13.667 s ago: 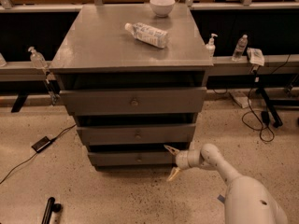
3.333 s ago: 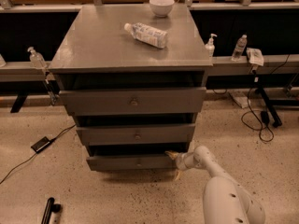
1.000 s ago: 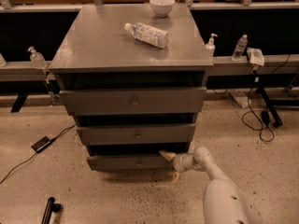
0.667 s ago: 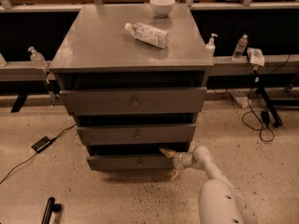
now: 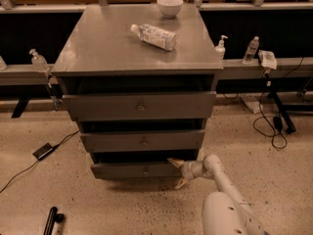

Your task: Open bottom drawer

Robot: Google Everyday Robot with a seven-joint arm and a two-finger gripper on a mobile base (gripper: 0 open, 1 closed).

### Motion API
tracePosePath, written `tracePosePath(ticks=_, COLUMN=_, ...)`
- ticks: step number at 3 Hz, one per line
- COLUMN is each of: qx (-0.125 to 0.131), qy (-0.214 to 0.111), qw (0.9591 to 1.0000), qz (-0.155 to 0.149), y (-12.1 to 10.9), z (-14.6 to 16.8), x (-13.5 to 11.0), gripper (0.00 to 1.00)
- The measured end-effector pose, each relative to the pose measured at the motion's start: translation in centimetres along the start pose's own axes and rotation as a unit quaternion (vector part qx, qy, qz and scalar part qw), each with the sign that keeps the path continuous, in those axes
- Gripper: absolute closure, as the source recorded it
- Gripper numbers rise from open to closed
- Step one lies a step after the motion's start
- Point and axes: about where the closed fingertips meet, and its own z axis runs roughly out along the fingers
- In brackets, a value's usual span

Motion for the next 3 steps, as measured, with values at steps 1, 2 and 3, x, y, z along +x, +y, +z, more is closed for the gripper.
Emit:
tracePosePath(ticks=1, qx=-0.04, qy=-0.06, qw=0.9973, qz=0.009, y=2.1, z=-1.0, x=-2.4, gripper=0.5)
tracePosePath(ticks=2, qx=-0.062, qy=-0.082, qw=0.9946, qz=0.014, y=3.6, z=-2.3, x=-3.0, gripper=0.8)
tracePosePath(ticks=3, qx=-0.071, qy=-0.085, qw=0.9937, qz=0.019, y=4.6, z=-3.3, x=-3.0, gripper=1.0)
